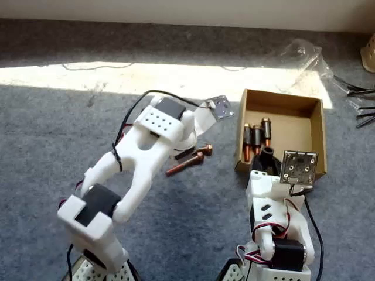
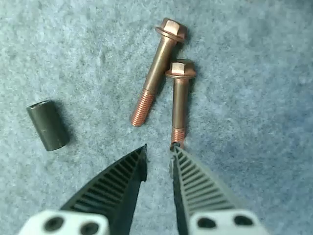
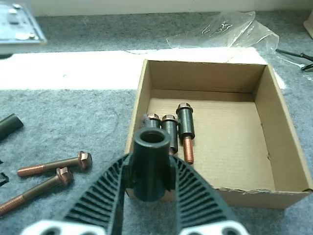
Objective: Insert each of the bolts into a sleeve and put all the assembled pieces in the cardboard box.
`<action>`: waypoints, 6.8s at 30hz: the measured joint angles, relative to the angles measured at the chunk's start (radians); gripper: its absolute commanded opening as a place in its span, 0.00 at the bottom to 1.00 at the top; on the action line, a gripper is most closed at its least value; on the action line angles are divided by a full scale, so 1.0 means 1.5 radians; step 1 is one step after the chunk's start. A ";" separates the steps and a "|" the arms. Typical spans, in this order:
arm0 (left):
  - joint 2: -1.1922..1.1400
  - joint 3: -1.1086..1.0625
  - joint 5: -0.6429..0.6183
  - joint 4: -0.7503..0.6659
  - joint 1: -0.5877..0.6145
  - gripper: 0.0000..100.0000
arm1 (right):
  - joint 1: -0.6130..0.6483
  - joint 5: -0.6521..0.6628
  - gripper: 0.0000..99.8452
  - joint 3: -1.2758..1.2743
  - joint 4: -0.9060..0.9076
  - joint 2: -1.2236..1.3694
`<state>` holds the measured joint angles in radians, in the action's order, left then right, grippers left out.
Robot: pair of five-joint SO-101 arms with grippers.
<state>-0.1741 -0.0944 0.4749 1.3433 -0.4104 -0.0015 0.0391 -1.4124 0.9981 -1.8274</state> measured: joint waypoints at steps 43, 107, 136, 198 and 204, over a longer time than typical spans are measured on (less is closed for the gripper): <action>-0.243 0.210 -0.076 0.003 -0.072 0.13 | 0.000 0.000 0.00 -0.020 -0.024 0.002; 0.241 0.136 -0.124 0.204 0.010 0.00 | 0.226 0.000 0.00 -0.117 -0.109 0.002; 1.003 -0.444 -0.220 -0.184 0.122 0.01 | 0.518 0.068 0.00 -0.155 -0.315 0.002; 1.084 -0.691 -0.447 -0.503 -0.049 0.01 | 0.473 0.059 0.00 -0.170 -0.363 0.003; 1.084 -0.687 -0.447 -0.499 -0.049 0.01 | 0.473 0.059 0.00 -0.170 -0.363 0.003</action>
<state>1.4523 -1.1254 -0.1956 0.5946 -0.4841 0.7073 0.1281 -1.6671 0.4534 -1.8228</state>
